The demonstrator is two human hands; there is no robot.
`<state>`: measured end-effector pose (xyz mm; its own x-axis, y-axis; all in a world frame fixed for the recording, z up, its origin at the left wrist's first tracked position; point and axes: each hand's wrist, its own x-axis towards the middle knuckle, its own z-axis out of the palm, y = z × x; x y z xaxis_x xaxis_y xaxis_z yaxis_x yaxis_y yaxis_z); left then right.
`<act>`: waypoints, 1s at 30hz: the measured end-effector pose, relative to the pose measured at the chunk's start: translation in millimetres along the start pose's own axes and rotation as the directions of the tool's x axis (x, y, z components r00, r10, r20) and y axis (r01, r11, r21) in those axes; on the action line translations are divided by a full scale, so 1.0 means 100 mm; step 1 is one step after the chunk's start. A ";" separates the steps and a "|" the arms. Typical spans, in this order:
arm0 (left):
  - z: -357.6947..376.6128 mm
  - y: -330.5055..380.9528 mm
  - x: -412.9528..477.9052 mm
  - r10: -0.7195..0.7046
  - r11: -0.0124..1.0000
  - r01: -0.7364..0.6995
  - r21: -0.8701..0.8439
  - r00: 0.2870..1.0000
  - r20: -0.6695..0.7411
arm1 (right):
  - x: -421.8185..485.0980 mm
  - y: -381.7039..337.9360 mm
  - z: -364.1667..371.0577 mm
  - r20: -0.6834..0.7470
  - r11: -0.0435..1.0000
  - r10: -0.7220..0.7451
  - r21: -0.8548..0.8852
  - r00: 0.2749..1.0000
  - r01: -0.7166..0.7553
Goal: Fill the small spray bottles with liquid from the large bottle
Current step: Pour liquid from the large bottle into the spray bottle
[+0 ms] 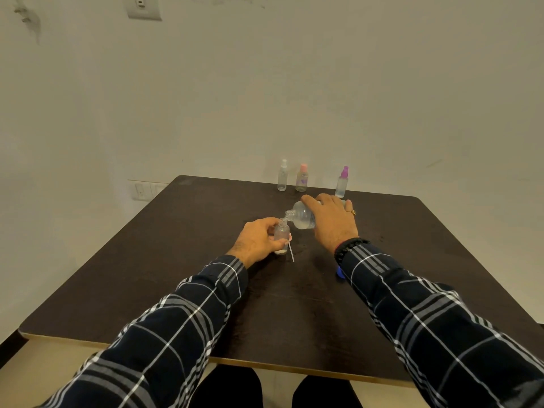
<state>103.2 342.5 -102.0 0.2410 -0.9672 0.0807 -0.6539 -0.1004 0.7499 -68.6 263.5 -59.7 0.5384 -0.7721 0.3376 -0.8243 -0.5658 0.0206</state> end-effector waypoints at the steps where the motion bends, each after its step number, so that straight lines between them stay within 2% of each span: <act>1: 0.00 0.00 0.00 0.000 1.000 0.000 0.002 1.000 0.000 | 0.00 0.00 0.00 -0.002 1.000 0.000 -0.002 1.000 0.000; 9: 0.00 0.00 0.00 0.005 1.000 -0.005 -0.004 1.000 -0.001 | 0.00 0.01 0.03 0.002 1.000 0.001 0.022 1.000 -0.001; 11: -0.01 0.00 -0.01 0.005 1.000 -0.005 -0.009 1.000 -0.005 | -0.01 0.03 0.09 -0.011 0.996 0.023 0.088 1.000 -0.022; 13: -0.01 -0.01 -0.01 0.010 1.000 -0.011 -0.005 1.000 -0.017 | -0.02 0.06 0.14 0.011 0.970 0.077 0.232 0.997 -0.077; 16: 0.00 -0.03 -0.01 0.019 1.000 -0.018 0.017 1.000 -0.025 | 0.00 0.13 0.19 0.059 0.817 0.209 0.538 0.976 -0.208; 19: -0.01 -0.05 0.01 0.012 1.000 -0.011 0.029 1.000 -0.018 | -0.01 0.21 0.20 0.075 0.643 0.324 0.714 0.943 -0.278; 26: -0.02 -0.04 0.01 0.024 0.998 -0.023 0.054 1.000 -0.012 | -0.13 0.38 0.29 0.119 0.389 0.439 0.868 0.891 -0.307; 30: -0.01 -0.04 0.03 0.022 0.998 -0.021 0.054 1.000 -0.004 | -0.20 0.46 0.39 0.151 0.303 0.432 0.904 0.889 -0.301</act>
<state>107.6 340.6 -104.1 0.2299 -0.9681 0.0997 -0.6967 -0.0922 0.7115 -110.4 242.2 -101.8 0.1492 -0.9746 0.1667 -0.2530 -0.2006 -0.9465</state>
